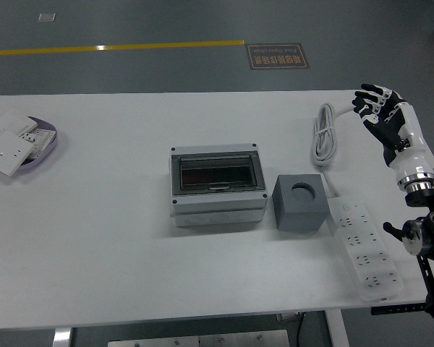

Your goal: Pick up the cylinder from the cube,place it in the box,flap close box

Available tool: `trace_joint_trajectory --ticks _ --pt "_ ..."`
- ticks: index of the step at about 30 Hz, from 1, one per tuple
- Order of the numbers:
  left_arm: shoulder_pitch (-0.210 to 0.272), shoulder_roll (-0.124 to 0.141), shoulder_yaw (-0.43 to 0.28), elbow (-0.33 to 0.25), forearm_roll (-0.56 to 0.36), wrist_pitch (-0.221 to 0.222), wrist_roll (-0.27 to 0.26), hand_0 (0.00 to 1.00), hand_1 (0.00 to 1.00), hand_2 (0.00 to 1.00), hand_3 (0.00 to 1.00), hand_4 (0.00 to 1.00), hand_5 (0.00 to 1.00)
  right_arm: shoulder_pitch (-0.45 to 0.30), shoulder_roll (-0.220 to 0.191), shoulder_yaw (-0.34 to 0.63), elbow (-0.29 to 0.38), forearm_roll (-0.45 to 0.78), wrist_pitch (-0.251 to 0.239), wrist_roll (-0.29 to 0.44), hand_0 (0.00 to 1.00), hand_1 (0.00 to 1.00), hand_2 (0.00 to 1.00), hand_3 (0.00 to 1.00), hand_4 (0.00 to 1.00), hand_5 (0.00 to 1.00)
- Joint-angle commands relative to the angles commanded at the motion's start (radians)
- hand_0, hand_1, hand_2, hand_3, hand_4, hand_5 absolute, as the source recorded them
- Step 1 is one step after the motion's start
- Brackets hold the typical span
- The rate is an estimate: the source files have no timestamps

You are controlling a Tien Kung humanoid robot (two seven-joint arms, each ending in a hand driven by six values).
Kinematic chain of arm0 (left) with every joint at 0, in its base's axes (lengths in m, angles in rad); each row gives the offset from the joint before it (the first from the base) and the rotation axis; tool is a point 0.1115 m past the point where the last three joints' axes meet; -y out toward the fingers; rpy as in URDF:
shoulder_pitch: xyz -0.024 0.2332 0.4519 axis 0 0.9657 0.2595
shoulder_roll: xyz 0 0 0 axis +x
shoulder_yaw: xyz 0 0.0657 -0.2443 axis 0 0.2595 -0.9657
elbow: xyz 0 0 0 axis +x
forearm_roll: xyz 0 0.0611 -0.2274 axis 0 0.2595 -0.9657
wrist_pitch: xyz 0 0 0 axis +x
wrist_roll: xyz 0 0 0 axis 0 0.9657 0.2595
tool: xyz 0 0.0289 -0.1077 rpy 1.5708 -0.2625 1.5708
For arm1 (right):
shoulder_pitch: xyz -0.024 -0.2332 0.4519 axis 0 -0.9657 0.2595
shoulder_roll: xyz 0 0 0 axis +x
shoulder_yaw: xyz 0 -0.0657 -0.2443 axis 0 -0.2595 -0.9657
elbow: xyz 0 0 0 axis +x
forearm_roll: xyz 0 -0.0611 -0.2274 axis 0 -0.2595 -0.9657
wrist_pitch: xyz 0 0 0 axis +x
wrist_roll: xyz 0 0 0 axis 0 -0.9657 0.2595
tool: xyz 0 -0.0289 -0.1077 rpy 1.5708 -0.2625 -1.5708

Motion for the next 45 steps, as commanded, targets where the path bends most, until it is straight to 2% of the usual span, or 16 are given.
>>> trace_joint_trajectory --ticks 10,20,26,38,45 --pt "-0.004 0.003 0.028 0.000 -0.019 0.023 0.022 0.599 0.645 0.613 0.652 0.702 0.142 -0.001 -0.001 0.003 -0.004 0.002 0.007 -0.016 0.682 0.657 0.657 0.666 0.736 0.251" --pt "-0.016 0.002 0.029 0.000 -0.016 0.030 0.024 0.597 0.644 0.611 0.649 0.697 0.145 -0.027 0.018 0.017 -0.001 0.009 0.000 -0.002 0.682 0.655 0.657 0.663 0.737 0.246" --pt "-0.006 0.000 0.019 0.000 -0.008 0.031 0.027 0.597 0.644 0.610 0.647 0.692 0.147 -0.021 0.020 0.025 0.002 0.009 -0.001 0.007 0.683 0.660 0.656 0.664 0.733 0.250" --pt "-0.006 0.001 0.028 0.000 -0.015 0.035 0.030 0.596 0.643 0.608 0.644 0.689 0.149 -0.016 0.013 0.004 0.002 0.016 0.004 0.019 0.683 0.663 0.657 0.665 0.726 0.240" --pt "-0.010 0.011 0.029 0.000 -0.012 0.036 0.032 0.594 0.636 0.603 0.632 0.662 0.138 -0.017 0.012 -0.008 -0.002 0.019 -0.001 0.018 0.685 0.659 0.656 0.663 0.725 0.229"
